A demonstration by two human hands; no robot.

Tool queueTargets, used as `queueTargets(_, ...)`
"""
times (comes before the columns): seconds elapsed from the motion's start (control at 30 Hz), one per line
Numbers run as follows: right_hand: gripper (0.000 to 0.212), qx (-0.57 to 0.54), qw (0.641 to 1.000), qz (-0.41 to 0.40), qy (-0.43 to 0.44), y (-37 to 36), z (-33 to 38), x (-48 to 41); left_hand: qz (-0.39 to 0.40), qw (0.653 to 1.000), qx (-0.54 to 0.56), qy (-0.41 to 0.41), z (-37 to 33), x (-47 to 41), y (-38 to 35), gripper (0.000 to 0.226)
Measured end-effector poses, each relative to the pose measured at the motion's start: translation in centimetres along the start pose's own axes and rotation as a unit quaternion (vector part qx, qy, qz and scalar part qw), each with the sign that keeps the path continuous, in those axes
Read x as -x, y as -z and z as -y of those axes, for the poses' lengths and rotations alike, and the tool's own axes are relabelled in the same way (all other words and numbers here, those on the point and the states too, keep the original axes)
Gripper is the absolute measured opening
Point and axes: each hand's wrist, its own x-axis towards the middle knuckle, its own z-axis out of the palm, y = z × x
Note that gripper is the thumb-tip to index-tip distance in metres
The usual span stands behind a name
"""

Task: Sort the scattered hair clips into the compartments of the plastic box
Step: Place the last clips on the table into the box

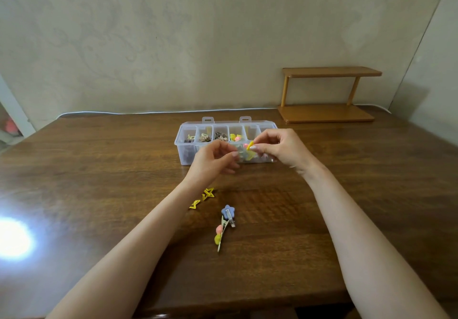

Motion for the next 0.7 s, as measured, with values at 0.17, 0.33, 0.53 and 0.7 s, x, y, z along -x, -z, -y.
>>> queueTargets(0.17,0.003,-0.043,0.991,-0.126,0.006,1.4,-0.8,-0.4,-0.018,0.979,-0.199,-0.033,0.3,-0.5,1.7,0.003)
queueTargets(0.33,0.009,0.022,0.962,-0.273,-0.014,1.9,-2.4,-1.1,0.004,0.944,-0.328,-0.023,0.7,-0.8,3.2,0.006)
queueTargets(0.53,0.017,0.196,0.918,-0.341,-0.041,0.7,-2.7,-2.4,0.032,0.932,-0.36,-0.013,0.5,-0.8,3.5,0.013)
queueTargets(0.7,0.017,0.288,0.906,-0.308,-0.037,0.4,-1.6,-4.0,0.042,0.932,-0.36,-0.027,0.2,-0.7,3.2,0.011)
